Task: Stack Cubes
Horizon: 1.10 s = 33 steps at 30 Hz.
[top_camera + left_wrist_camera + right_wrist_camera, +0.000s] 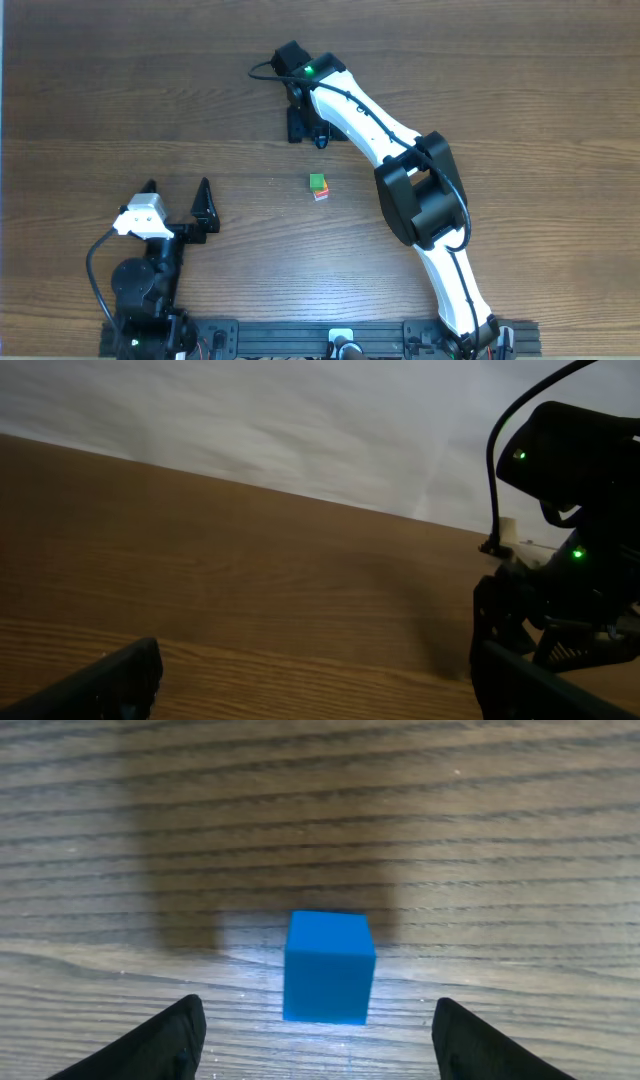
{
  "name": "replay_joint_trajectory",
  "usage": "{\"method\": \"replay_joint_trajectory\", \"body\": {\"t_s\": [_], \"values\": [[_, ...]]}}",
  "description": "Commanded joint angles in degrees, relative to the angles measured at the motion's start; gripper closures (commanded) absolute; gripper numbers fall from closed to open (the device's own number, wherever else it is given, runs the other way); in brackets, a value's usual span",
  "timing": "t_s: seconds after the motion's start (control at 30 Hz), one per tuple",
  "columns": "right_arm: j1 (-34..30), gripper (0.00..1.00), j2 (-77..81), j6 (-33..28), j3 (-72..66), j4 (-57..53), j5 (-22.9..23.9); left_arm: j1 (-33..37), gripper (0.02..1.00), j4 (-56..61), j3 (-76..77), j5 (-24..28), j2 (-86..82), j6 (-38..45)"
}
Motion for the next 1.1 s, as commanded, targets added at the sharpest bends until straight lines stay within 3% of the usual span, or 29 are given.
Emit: {"method": "replay_joint_trajectory", "body": {"t_s": [0.03, 0.37, 0.5, 0.9, 1.1], "values": [[0.31, 0.279, 1.36, 1.77, 1.31, -0.22, 1.6, 0.31, 0.018, -0.07, -0.33, 0.74, -0.68, -0.63], [0.52, 0.338, 2.43, 1.95, 1.29, -0.13, 1.6, 0.31, 0.018, -0.07, -0.33, 0.74, -0.68, -0.63], [0.66, 0.448, 2.82, 1.95, 1.29, 0.02, 1.46, 0.31, 0.02, -0.07, -0.33, 0.74, -0.68, -0.61], [0.87, 0.912, 2.84, 1.95, 1.29, 0.0, 1.55, 0.31, 0.018, -0.07, -0.33, 0.74, -0.68, -0.61], [1.01, 0.991, 2.73, 1.95, 2.03, -0.94, 1.55, 0.31, 0.02, -0.07, -0.33, 0.74, -0.68, -0.63]]}}
